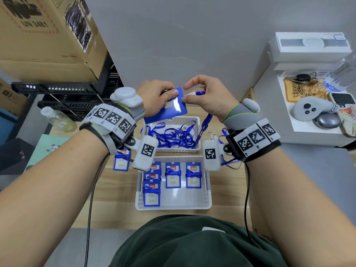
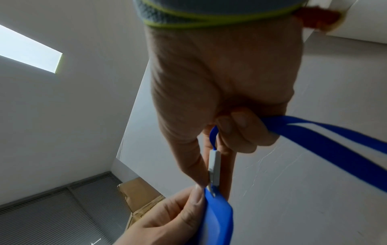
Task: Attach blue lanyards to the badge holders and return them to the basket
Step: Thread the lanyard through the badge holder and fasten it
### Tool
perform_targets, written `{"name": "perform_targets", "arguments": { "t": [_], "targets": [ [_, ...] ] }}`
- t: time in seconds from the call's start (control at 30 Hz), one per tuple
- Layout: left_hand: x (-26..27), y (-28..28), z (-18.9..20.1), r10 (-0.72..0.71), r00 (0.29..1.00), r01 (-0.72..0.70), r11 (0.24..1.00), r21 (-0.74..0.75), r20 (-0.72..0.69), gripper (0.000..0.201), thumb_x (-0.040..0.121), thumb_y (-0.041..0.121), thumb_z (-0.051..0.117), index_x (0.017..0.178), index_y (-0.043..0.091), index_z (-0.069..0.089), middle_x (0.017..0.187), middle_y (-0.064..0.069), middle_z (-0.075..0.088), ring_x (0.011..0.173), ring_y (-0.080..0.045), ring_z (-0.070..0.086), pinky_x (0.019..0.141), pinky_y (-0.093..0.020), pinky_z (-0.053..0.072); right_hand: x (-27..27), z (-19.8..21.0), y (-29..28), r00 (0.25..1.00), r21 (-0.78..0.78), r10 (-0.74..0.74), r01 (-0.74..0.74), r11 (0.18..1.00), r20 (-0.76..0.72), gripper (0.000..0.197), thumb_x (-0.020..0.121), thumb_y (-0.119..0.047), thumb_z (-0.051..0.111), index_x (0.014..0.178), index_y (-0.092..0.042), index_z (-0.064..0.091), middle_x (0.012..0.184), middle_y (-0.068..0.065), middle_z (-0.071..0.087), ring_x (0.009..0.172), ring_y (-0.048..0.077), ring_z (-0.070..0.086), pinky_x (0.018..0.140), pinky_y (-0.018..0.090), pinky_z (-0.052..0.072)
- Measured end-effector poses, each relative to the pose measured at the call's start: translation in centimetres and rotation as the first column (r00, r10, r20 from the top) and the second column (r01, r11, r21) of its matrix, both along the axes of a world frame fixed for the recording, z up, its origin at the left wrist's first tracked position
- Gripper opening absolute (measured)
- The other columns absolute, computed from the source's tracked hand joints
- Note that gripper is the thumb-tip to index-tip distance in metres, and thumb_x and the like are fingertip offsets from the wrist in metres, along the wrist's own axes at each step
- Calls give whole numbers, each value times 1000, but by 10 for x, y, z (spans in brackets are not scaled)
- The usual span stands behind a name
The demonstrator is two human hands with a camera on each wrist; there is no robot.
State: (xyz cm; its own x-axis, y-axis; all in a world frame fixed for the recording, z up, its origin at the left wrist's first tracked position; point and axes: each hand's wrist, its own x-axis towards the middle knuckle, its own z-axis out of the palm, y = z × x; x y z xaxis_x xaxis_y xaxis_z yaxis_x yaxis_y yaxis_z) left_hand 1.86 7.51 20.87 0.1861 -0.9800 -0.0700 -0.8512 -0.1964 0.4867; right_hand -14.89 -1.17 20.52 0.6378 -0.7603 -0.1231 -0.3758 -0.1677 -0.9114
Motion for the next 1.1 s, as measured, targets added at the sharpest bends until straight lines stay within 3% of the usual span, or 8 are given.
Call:
{"name": "perform_targets", "arguments": {
  "t": [0.17,0.27,0.5,0.63,0.73,0.93,1.03,1.1],
  "targets": [
    [2,1,0,6,999,-7,1000,16,36,33,101,38,42,90,12,61,82,-9,65,78,-29,56,59,-29,33,-2,1,-4,1000,67,25,-26,997,17,25,78,-10,75,100,-19,64,56,-5,51,42,8,32,42,18,28],
    [1,1,0,3,999,-4,1000,23,42,34,101,39,42,92,13,62,83,-8,66,80,-28,57,63,-32,35,-4,-1,-4,999,79,28,-30,996,29,27,79,-8,75,101,-19,64,57,-5,55,42,7,33,42,18,29],
    [1,1,-2,9,999,-10,999,37,44,35,101,40,41,91,13,61,83,-7,66,80,-28,57,59,-26,34,-6,-4,-6,998,126,35,-42,991,56,26,80,-5,73,100,-17,63,58,-4,61,40,7,32,41,17,29],
    [-3,1,-4,20,1000,-20,999,30,21,26,101,40,40,84,26,54,76,0,61,74,-22,51,61,-29,30,-6,-3,-6,997,182,33,-47,982,76,31,80,-3,68,108,-15,61,64,1,68,46,14,30,44,24,28],
    [-1,1,-5,27,1000,-28,999,31,8,27,101,39,39,82,27,53,69,3,55,69,-20,48,56,-30,31,-7,-4,-6,992,200,54,-77,977,117,31,82,0,66,110,-11,59,68,5,72,47,15,38,47,25,35],
    [-1,-2,-4,70,995,-69,998,10,-70,43,104,38,32,66,19,42,61,5,44,57,-15,40,55,-28,29,-6,-6,-9,981,222,58,-100,970,186,11,93,-15,62,103,-14,59,69,4,71,58,17,57,59,22,44],
    [-2,-4,-1,110,975,-119,992,-36,-194,45,104,37,31,63,21,39,59,7,42,53,-11,37,55,-26,29,-4,-14,-8,978,172,88,-121,978,191,12,98,-27,56,98,-17,61,79,4,71,75,17,63,78,25,51],
    [-5,-5,1,118,961,-141,987,-74,-252,46,104,36,32,61,22,39,56,5,39,51,-13,35,56,-28,29,-3,-22,-7,973,131,128,-154,979,192,11,96,-25,59,98,-16,64,91,3,70,87,12,64,91,30,51]
  ]
}}
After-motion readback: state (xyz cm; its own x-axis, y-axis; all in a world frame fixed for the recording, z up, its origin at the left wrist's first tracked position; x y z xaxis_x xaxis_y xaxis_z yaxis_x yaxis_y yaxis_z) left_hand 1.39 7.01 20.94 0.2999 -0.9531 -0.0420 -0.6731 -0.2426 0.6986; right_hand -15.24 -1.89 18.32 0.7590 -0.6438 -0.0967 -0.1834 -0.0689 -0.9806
